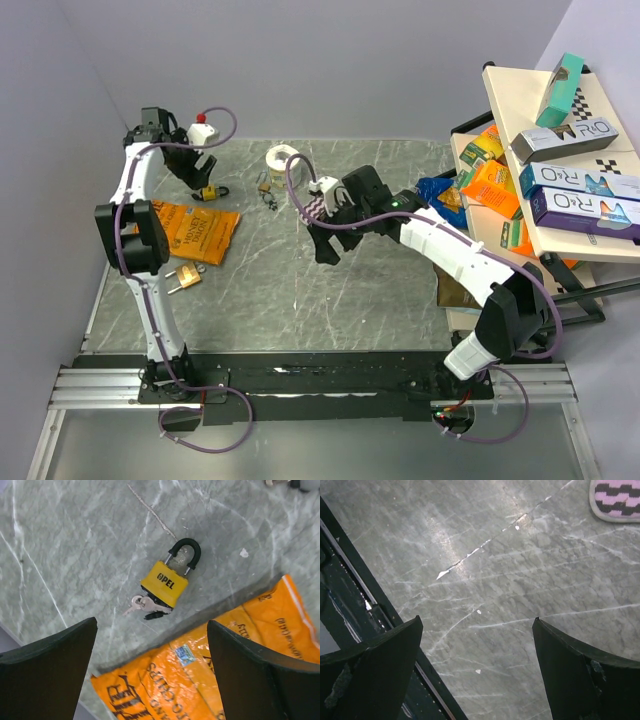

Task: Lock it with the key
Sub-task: Pick up the lock from the center of the board, then lock the lock.

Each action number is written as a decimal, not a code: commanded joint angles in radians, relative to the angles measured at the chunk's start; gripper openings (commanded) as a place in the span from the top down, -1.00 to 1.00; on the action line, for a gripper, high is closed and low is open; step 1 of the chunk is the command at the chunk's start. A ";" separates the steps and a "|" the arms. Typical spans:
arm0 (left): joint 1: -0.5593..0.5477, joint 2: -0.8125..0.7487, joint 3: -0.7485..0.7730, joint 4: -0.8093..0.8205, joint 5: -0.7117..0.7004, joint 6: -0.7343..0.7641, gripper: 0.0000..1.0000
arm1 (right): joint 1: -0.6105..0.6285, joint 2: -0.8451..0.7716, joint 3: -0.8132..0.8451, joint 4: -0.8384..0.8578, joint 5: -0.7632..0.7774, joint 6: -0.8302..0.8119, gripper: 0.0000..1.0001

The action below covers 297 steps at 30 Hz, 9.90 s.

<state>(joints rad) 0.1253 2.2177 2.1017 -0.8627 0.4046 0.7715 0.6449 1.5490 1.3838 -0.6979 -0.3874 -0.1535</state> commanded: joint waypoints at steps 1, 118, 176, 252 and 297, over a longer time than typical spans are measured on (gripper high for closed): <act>-0.021 -0.003 -0.012 0.074 0.023 0.173 -0.93 | -0.022 -0.018 -0.002 0.001 -0.038 0.015 -0.99; -0.242 -1.236 -1.089 0.740 -0.168 -2.286 0.85 | 0.375 0.341 0.434 0.868 0.745 0.204 -0.16; -0.460 -1.239 -0.950 0.406 0.735 -0.618 -0.41 | 0.052 -0.360 -0.144 0.660 -0.625 0.192 1.00; -0.630 -1.254 -0.942 0.442 0.589 -0.670 0.98 | 0.045 -0.352 -0.115 0.471 -0.633 -0.015 0.27; -0.625 -1.333 -0.976 0.383 0.557 -0.630 0.36 | 0.030 -0.406 -0.181 0.506 -0.716 0.048 1.00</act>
<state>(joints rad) -0.4992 0.8989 1.1370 -0.5400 0.9440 0.1665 0.6819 1.1873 1.1969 -0.2501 -1.0588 -0.0978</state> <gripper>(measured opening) 0.333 0.438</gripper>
